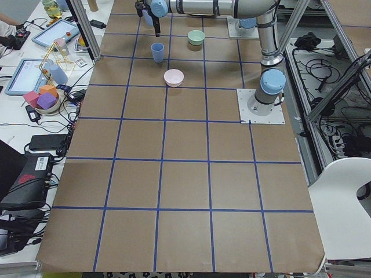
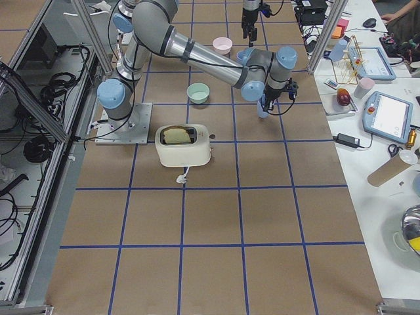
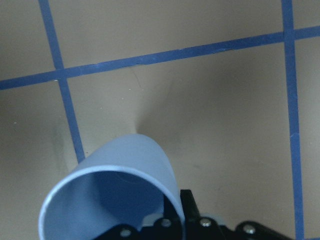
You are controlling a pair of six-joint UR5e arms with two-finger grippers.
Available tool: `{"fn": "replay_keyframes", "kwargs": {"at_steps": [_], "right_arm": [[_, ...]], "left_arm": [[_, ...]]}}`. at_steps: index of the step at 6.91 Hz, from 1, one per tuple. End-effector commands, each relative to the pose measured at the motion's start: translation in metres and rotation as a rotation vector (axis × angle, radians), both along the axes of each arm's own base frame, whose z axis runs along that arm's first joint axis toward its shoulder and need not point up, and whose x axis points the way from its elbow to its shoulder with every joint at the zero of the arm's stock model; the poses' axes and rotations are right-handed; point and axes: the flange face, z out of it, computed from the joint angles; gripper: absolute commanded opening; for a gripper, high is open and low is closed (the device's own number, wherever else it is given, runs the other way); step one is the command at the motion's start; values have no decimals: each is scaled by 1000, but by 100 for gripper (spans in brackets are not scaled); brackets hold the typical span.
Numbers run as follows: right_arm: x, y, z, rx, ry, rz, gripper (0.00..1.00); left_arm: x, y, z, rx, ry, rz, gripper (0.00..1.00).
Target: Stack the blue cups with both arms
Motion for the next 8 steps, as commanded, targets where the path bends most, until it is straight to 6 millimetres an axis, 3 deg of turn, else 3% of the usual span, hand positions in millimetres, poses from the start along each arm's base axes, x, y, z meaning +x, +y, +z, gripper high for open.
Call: {"fn": "replay_keyframes", "kwargs": {"at_steps": [1,2,3,4,5,7,8], "right_arm": [[71,18,60,35,-58,-79,0],[124,32,76,31,-47,-120,0],[186,49,80,44,-42,-162,0],[237,65,80,47,-41,-180,0],[261,74,81,46,-42,-187,0],[313,99,76,58,-23,-194,0],[315,99,67,71,-12,-202,0]], "left_arm": [[75,61,88,91,-26,-163,100],[87,91,104,89,-27,-182,100],[109,105,105,79,-24,-160,100],[142,107,89,86,-20,-116,100],[162,102,95,-32,-22,-134,100],[177,99,104,-69,-102,-210,100],[179,96,104,-84,-136,-210,100]]}}
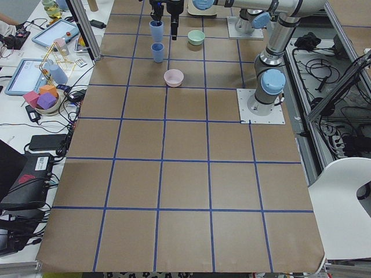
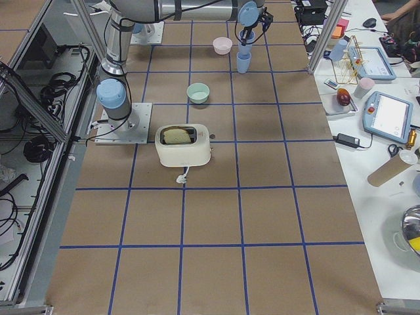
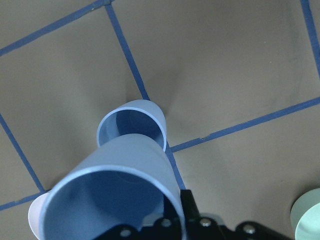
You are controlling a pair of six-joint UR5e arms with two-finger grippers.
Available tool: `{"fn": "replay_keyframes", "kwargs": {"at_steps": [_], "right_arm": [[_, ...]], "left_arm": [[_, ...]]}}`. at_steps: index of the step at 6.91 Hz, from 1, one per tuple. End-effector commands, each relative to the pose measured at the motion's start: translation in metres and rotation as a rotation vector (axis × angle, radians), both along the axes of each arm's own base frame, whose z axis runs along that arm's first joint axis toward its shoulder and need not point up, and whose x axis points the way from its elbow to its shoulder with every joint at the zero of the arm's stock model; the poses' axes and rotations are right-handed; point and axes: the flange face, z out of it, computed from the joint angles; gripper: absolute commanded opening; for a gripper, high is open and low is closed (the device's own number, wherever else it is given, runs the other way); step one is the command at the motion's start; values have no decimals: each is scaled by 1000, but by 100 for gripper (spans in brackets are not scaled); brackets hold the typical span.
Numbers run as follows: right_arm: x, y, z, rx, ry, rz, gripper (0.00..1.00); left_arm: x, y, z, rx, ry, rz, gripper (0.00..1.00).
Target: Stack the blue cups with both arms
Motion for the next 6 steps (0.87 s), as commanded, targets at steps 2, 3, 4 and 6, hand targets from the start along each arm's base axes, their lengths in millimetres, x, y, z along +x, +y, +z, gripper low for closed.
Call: {"fn": "replay_keyframes", "kwargs": {"at_steps": [2,3,4,6], "right_arm": [[13,6,-22,36,17,-9,0],[13,4,-28,44,22,-6,0],[14,3,-30,46,22,-8,0],[16,-5,-42,30,17,-9,0]], "left_arm": [[6,-4,4,-40,-36,7,100],[6,-7,4,-42,-33,11,100],[5,-7,2,-45,-34,8,100],[5,-5,1,-44,-38,4,100]]}}
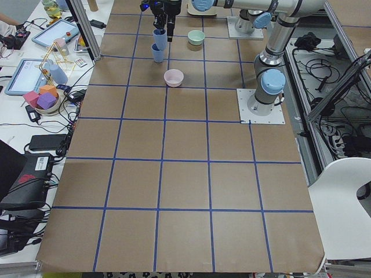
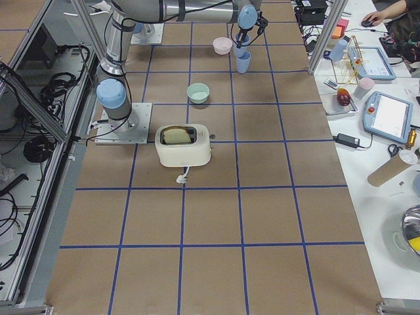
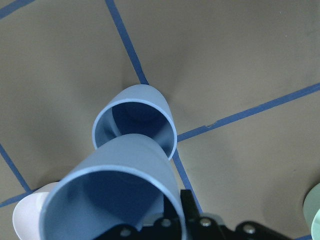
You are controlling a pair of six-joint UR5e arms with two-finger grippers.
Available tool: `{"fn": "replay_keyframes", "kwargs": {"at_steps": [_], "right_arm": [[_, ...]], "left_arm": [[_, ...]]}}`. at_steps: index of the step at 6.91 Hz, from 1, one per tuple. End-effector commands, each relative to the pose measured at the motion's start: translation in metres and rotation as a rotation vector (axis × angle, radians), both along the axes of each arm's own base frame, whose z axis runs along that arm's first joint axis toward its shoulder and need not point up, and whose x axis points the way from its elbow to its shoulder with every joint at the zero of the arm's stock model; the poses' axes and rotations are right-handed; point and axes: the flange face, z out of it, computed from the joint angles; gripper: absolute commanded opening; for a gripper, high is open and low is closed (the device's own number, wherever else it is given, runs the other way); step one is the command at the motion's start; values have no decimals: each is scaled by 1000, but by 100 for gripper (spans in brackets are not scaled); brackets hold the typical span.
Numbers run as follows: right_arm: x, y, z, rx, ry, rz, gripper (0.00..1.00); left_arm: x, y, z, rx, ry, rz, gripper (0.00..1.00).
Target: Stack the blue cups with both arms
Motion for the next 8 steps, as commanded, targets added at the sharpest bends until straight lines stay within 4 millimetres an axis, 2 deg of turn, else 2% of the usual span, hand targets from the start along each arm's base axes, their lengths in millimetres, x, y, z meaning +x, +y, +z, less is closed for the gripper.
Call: {"fn": "replay_keyframes", "kwargs": {"at_steps": [1,6,7,8], "right_arm": [[2,-7,-7,-26,-5,-2,0],[-3,-13,-8,-66,42,0,0],[-3,-14,-6,-73,42,1,58],[-3,-15,-1,-101,37,-2,98]], "left_arm": [[1,2,0,0,-9,-3,100],[1,3,1,-3,-7,-5,100],[0,3,1,-3,-7,-5,100],[0,3,1,-3,-9,-4,100]]}}
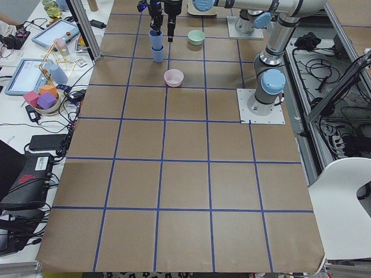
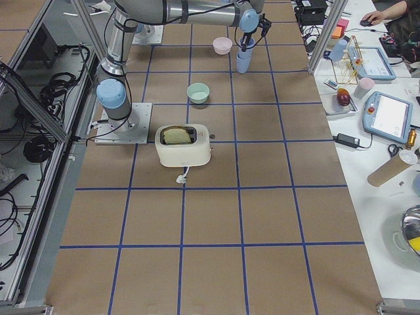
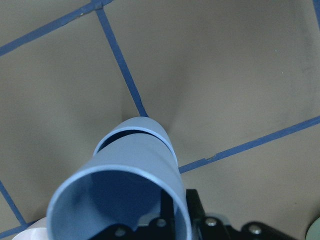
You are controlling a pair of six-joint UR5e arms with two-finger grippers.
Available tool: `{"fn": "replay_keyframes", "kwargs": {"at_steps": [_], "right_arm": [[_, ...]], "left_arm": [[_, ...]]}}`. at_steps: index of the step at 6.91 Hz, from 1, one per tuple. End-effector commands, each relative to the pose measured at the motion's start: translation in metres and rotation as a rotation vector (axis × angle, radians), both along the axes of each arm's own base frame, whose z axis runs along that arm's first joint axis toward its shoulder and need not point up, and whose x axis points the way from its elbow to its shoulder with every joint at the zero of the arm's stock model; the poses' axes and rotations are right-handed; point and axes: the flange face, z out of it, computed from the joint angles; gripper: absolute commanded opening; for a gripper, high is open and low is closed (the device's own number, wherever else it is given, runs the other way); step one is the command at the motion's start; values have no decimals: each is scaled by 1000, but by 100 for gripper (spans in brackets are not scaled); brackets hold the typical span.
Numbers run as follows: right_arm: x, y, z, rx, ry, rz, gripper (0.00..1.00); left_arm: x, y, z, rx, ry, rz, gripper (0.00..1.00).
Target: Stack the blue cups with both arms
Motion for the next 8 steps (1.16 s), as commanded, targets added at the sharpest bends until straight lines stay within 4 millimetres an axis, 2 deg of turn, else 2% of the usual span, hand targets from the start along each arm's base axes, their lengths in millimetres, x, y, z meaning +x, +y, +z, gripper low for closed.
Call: {"fn": "replay_keyframes", "kwargs": {"at_steps": [1,4,5,6,8], "right_arm": [[-3,-3,9,-33,-6,-7,100],[-14,-3,21,-37,-1,-4,100],[-33,-6,32,-68,66,28,100],[-56,-10,44,-80,62,148,100],[-123,4,82,-35,68,328,100]], "left_arm": [[0,0,0,0,-1,0,100],[0,1,1,-2,-1,0,100],[1,1,0,0,-1,2,100],[1,1,0,0,-2,2,100],[1,0,1,-2,-2,2,100]]}}
